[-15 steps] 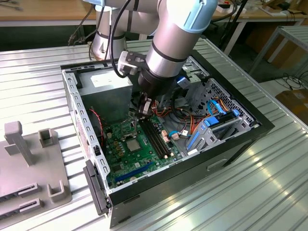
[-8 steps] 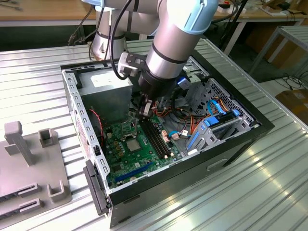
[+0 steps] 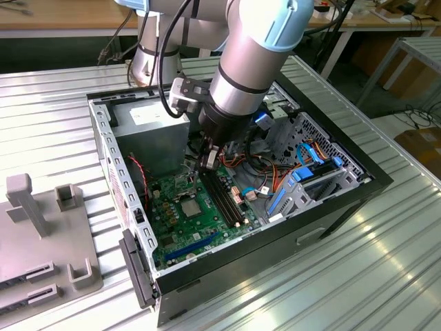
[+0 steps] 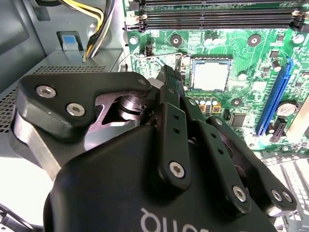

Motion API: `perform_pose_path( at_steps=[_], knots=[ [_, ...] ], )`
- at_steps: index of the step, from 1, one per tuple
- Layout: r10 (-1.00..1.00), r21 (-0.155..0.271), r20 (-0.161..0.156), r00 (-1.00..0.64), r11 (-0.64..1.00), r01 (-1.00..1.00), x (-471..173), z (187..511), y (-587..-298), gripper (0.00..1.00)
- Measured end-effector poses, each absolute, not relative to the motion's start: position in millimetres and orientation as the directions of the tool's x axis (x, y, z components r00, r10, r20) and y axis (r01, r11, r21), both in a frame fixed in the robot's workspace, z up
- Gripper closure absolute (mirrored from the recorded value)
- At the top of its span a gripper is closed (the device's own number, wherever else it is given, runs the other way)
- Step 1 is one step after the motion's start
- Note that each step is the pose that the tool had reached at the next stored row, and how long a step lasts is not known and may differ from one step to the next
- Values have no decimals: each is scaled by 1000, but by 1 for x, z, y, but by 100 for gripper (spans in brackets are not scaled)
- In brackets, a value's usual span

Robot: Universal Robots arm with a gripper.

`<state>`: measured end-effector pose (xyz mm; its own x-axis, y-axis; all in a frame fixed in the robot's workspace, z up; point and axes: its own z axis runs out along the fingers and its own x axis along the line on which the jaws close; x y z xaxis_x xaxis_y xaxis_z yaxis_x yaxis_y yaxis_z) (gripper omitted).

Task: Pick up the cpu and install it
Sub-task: 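Close the cpu cover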

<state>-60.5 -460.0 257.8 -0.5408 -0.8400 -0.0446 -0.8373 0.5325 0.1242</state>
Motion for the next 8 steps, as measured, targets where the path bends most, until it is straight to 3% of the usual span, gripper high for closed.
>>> perform_pose_path(
  at_steps=[8],
  knots=[
    [-841,124,-45,-540,531,-838,-60,258,-461,89]
  ],
)
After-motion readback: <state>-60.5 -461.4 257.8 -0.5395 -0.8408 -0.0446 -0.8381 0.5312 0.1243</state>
